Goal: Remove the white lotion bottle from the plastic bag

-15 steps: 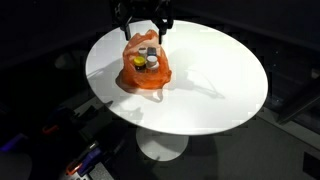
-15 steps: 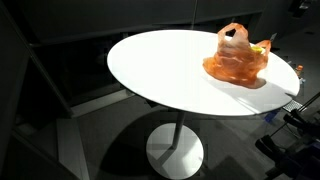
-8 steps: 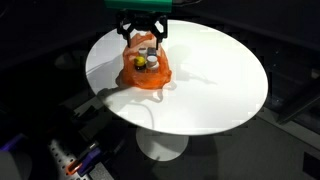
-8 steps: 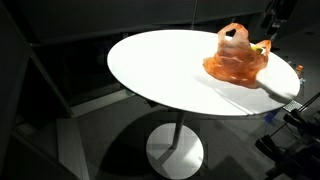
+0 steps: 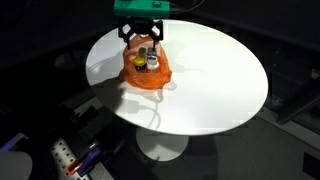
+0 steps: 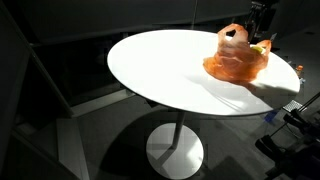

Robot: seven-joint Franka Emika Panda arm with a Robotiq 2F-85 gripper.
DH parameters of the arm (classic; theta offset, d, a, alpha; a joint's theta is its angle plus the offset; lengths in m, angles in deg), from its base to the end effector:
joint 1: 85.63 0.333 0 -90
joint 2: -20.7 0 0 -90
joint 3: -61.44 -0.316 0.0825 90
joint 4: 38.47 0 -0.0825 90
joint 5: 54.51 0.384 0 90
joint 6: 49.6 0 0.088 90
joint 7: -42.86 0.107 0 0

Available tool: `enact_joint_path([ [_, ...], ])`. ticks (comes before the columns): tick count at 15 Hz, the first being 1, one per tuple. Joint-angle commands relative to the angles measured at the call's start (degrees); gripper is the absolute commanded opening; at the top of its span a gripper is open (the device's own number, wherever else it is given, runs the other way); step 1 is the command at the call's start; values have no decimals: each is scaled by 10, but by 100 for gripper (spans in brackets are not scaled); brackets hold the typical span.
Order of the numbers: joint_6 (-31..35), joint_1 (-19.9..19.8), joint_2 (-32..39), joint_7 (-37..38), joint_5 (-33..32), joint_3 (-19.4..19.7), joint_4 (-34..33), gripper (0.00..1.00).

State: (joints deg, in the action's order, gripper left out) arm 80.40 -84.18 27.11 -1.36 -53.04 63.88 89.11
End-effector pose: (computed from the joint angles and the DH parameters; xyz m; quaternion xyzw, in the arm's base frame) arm 0.5311 -0.0085 0.3177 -0.9322 -0.3602 0.0293 0.0200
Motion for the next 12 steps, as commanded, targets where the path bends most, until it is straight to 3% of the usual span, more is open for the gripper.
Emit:
enact_joint_path([
  [1, -1, -17, 28, -7, -24, -11, -32, 100],
  [12, -8, -32, 65, -12, -49, -22, -60, 100],
])
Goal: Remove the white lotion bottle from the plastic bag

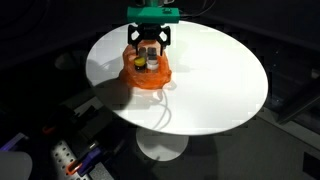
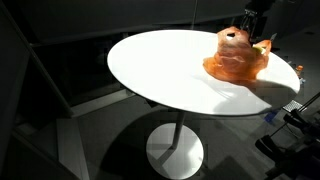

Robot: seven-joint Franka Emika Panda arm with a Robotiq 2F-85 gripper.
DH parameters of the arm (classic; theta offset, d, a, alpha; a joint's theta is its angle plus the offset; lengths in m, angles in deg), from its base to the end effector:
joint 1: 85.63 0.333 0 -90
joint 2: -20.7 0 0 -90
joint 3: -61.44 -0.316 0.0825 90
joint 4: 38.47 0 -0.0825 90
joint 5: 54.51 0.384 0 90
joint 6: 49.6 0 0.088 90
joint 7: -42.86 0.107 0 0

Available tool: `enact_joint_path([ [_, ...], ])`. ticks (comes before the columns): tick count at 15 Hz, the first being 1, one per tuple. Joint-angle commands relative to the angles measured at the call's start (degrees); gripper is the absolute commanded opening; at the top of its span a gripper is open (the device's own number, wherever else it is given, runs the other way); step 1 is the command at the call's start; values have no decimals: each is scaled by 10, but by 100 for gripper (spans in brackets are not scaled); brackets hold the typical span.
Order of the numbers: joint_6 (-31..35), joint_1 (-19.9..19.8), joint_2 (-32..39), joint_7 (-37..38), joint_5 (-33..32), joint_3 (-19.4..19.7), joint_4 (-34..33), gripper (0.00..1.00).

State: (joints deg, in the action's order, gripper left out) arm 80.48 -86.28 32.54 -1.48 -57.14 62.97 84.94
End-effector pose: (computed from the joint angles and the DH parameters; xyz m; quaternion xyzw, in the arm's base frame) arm 0.5521 -0.0221 0.2963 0.9262 0.3739 -0.0492 0.0002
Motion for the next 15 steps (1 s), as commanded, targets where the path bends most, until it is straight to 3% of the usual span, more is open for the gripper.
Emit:
enact_joint_path([
  [1, -9, -11, 12, -10, -8, -15, -20, 100],
  [4, -9, -7, 13, -4, -12, -21, -21, 96],
  [5, -8, -5, 11, 1, -15, -23, -21, 79],
  [6, -7, -3, 10, 5, -20, -24, -19, 71],
  [8, -6, -3, 6, 13, -25, -25, -17, 60],
  [14, -7, -5, -6, 31, -32, -24, -12, 12],
  [15, -7, -6, -13, 31, -30, -25, -10, 10],
])
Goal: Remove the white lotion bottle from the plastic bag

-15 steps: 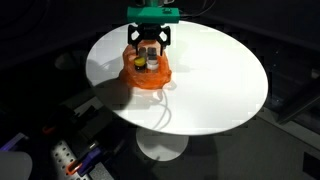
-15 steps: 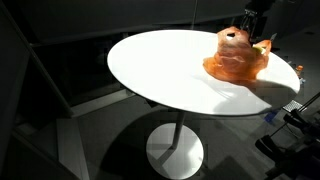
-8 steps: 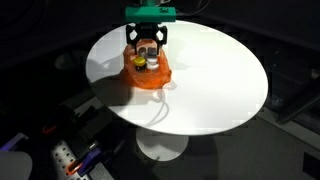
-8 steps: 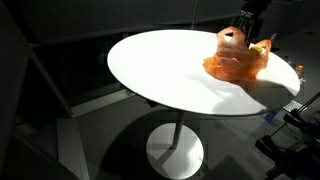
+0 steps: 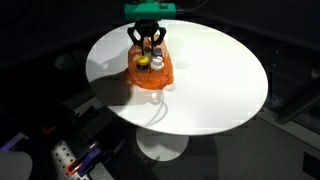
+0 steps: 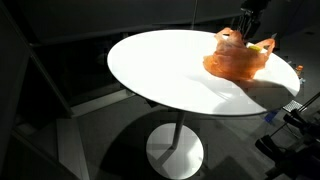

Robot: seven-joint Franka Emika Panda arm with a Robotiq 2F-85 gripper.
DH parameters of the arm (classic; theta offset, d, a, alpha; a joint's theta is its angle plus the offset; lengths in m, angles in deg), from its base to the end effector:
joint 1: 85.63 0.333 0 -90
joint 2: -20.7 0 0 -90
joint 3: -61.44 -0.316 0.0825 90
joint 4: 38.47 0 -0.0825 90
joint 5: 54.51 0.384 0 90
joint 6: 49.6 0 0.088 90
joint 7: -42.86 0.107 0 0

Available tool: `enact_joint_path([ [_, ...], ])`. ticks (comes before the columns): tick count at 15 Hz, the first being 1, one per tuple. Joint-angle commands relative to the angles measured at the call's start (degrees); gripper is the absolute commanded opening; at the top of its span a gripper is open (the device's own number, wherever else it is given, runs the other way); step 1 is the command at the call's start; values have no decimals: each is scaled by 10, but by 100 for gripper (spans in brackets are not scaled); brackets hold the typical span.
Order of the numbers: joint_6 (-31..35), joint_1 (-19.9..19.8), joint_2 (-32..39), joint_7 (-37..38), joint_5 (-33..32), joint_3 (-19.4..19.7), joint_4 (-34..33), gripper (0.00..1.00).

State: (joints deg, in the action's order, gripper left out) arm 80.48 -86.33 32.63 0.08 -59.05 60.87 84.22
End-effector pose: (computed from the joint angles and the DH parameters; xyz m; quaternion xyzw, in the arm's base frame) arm 0.5566 -0.0033 0.3005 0.9204 0.3879 -0.0471 0.0118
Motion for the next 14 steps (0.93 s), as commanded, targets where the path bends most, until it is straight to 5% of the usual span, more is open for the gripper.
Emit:
enact_joint_path([
  [1, -9, -6, -23, 10, -4, -6, 1, 10],
  [8, -45, -7, -106, 7, 12, 0, 11, 10],
  [14, -74, -36, -146, 13, 26, 44, -9, 10],
])
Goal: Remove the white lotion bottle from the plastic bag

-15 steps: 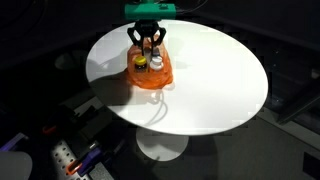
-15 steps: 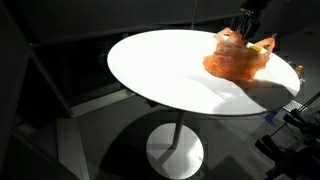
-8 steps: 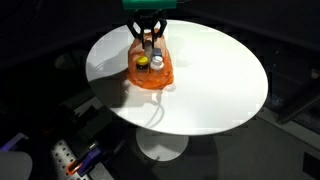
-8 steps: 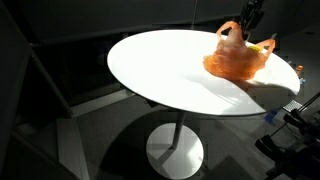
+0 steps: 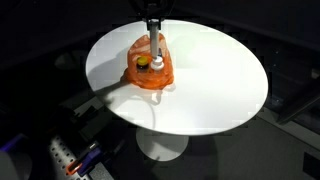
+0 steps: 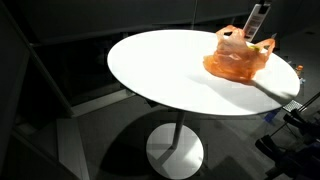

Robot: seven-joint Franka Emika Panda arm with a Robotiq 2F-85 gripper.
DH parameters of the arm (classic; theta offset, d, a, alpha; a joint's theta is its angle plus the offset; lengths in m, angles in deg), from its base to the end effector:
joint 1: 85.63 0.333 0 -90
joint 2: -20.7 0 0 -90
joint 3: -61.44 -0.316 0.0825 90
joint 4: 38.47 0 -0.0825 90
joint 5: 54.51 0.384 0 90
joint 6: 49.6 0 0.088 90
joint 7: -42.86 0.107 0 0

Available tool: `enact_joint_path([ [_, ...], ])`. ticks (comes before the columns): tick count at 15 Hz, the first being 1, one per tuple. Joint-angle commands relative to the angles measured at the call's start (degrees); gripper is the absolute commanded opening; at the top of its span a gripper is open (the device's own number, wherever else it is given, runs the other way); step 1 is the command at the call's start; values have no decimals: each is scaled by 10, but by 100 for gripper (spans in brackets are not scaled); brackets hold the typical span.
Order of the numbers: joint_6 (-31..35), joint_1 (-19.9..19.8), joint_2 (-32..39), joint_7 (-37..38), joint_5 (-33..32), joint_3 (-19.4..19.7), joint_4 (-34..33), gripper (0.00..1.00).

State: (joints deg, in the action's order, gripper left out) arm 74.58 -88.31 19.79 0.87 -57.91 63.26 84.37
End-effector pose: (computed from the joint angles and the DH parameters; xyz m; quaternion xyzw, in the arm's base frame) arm 0.5373 -0.0447 0.4138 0.9412 0.3365 0.0083 0.0304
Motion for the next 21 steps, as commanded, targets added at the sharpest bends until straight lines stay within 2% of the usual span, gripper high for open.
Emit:
enact_joint_path([
  [1, -14, -25, -17, 6, 20, 32, -15, 10],
  [6, -6, -62, 0, 1, 47, 78, -34, 10],
  [10, -6, -82, 35, -1, 64, 98, -47, 10],
  [21, -17, -111, 152, 14, 55, 89, -86, 11],
])
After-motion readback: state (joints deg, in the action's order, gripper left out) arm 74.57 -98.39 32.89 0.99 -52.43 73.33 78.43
